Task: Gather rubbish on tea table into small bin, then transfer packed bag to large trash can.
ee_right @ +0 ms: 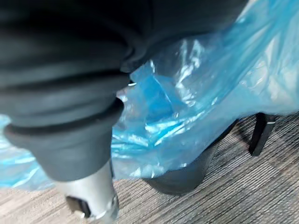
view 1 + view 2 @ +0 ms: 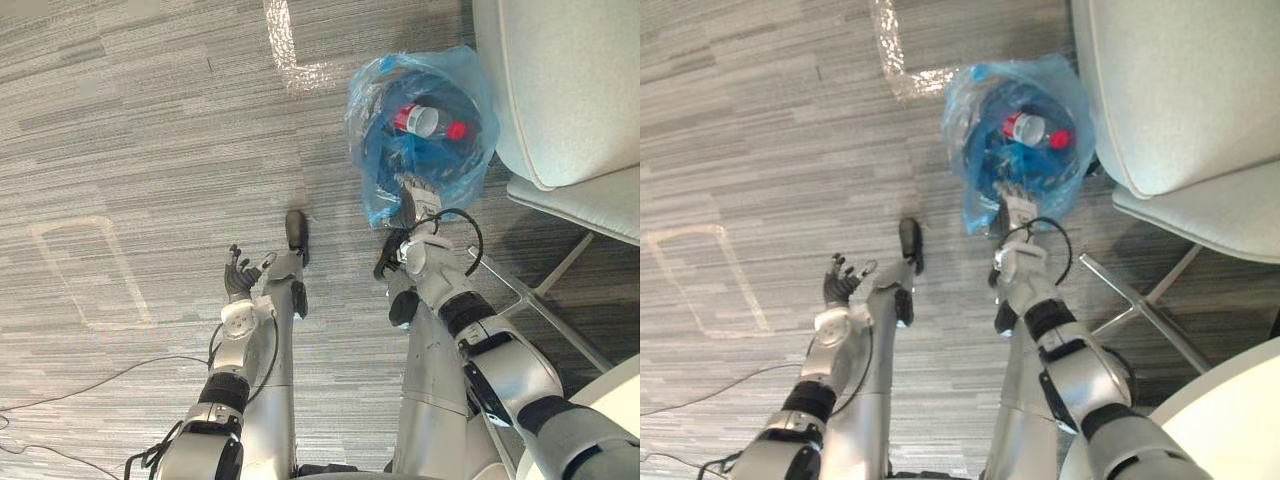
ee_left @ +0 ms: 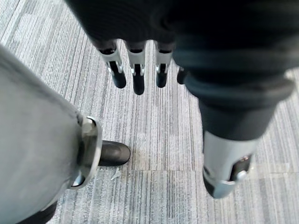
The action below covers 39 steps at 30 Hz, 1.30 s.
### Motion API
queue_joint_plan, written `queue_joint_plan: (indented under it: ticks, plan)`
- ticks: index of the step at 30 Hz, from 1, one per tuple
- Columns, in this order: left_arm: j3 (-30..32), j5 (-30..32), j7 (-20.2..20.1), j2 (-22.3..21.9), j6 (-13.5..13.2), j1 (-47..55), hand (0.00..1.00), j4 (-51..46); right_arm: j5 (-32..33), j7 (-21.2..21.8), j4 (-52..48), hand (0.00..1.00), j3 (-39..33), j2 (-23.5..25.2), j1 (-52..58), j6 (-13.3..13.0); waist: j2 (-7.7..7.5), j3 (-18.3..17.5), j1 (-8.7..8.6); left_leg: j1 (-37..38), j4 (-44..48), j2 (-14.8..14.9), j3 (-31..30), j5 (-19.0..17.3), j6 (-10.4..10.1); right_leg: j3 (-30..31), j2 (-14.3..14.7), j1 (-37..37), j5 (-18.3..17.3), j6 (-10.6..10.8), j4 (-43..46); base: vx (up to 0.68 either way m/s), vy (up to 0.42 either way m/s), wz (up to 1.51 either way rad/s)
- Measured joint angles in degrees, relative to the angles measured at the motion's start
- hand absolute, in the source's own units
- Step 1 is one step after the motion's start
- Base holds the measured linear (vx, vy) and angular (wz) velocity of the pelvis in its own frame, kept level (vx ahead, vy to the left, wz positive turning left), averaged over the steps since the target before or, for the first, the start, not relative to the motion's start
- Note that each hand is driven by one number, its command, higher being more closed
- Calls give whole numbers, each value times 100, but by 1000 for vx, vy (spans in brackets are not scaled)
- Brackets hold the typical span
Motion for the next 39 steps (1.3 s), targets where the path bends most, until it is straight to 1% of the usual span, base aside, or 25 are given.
queue_joint_plan:
  ticks: [1, 3, 9, 11, 15, 16, 17, 19, 20, 22, 23, 25, 26, 28, 31, 33, 35, 38, 39]
  plan:
    - [10, -11, -2, 0, 0, -1, 0, -2, 2, 5, 10, 100, -2, 22, -9, 0, 0, 0, 0, -6, 6, 0, -1, 1, -2, 0, -1, -7, 0, 0, 12, 0, 0, 0]
    - [60, -20, -2, -9, 8, -3, 0, -1, 220, 20, -44, 100, 12, 148, -49, -40, 0, 0, -1, -12, 94, 10, 2, 2, -2, 8, -2, -11, 6, -9, 54, -26, -9, -4]
    - [106, -18, -2, -14, 64, -2, 0, 17, 623, 12, -565, 100, 13, 128, 44, -149, 0, 0, 0, 46, 200, 67, -14, 0, -1, 4, 48, 89, 37, -46, 51, -32, -1, -6]
    - [105, -15, -2, -22, 93, 1, 0, 48, 665, 10, -729, 100, 13, 138, 130, -201, 0, 0, 1, 116, 214, 98, -16, -6, -7, -2, 69, 166, 40, -50, 41, -42, -8, -8]
    - [76, 52, -7, -23, 240, 42, 0, 122, 984, 7, -1251, 100, 7, 159, 588, -301, -2, -1, 12, 425, 259, 236, -4, -101, -30, -34, 202, 552, 81, -56, -135, -54, -17, -22]
    - [32, 58, -11, -24, 297, 98, 0, 125, 1118, 14, -1353, 100, 4, 165, 784, -306, -2, -1, 13, 551, 250, 277, 5, -123, -30, -30, 249, 707, 108, -41, -217, -49, -14, -21]
    - [-7, 62, -13, -24, 305, 134, 0, 127, 1121, 19, -1432, 100, -4, 164, 847, -306, -2, -1, 12, 631, 219, 282, 10, -132, -20, -34, 258, 791, 126, -50, -269, -26, -10, -13]
    - [-86, 176, -24, -97, 389, 329, 0, 124, 1324, 82, -1661, 100, -21, 187, 1232, -352, -4, -2, 7, 1016, 32, 282, 64, -136, 1, -31, 286, 1155, 182, -38, -473, -11, -7, -8]
    - [-87, 178, -27, -122, 415, 382, 0, 132, 1343, 104, -1720, 100, -20, 205, 1355, -360, -5, -2, 2, 1137, -17, 282, 80, -135, 0, -31, 289, 1268, 186, -34, -515, 11, -7, -8]
    - [-103, 284, -104, -180, 451, 602, 0, 222, 1413, 179, -1962, 100, -62, 326, 1799, -392, -13, -6, -4, 1654, -204, 289, 135, -114, -44, -25, 328, 1767, 246, -81, -712, 35, -10, -6]
    - [-110, 285, -130, -181, 458, 655, 0, 244, 1437, 201, -2058, 100, -65, 350, 1927, -407, -15, -8, -10, 1787, -256, 288, 152, -114, -44, -23, 332, 1895, 246, -80, -768, 57, -11, -7]
    - [-144, 396, -151, -177, 519, 855, 0, 235, 1519, 275, -2429, 100, -67, 423, 2424, -485, -29, -18, -21, 2322, -448, 272, 196, -112, -54, -18, 350, 2406, 250, -70, -963, 71, -9, -5]
    - [-146, 402, -158, -177, 524, 887, 0, 234, 1519, 306, -2511, 100, -70, 428, 2530, -493, -36, -31, -27, 2436, -488, 266, 199, -112, -54, -21, 355, 2510, 249, -68, -1007, 71, -11, -1]
    - [-149, 514, -243, -167, 542, 980, 0, 232, 1530, 425, -2743, 100, -104, 441, 2884, -532, -79, -83, -39, 2811, -631, 250, 204, -120, -70, -42, 370, 2891, 236, -49, -1150, 69, -23, 2]
    - [-230, 647, -263, -137, 598, 1158, 0, 242, 1619, 564, -3025, 100, -113, 509, 3348, -550, -171, -161, -103, 3364, -835, 225, 212, -130, -86, -79, 389, 3457, 220, -22, -1372, 61, -26, 2]
    - [-271, 749, -275, -129, 662, 1343, 0, 243, 1632, 645, -3268, 100, -112, 594, 3674, -558, -237, -318, -144, 3668, -973, 208, 226, -129, -88, -89, 400, 3760, 224, -8, -1513, 75, -28, 0]
    - [-348, 875, -288, -131, 688, 1610, 0, 262, 1762, 757, -3548, 100, -108, 668, 4091, -620, -341, -620, -173, 4052, -1190, 205, 295, -129, -89, -66, 438, 4121, 253, 32, -1760, 79, -21, -9]
    - [-499, 1057, -377, -126, 708, 1768, 0, 404, 1858, 861, -3714, 100, -118, 754, 4419, -702, -370, -872, -197, 4476, -1475, 184, 347, -109, -116, -61, 469, 4545, 304, 75, -2069, 111, -4, -5]
    - [-561, 1136, -405, -126, 720, 1821, 0, 489, 1858, 903, -3715, 100, -152, 767, 4521, -742, -367, -978, -235, 4657, -1635, 166, 357, -101, -125, -66, 480, 4722, 341, 88, -2223, 95, 14, -1]
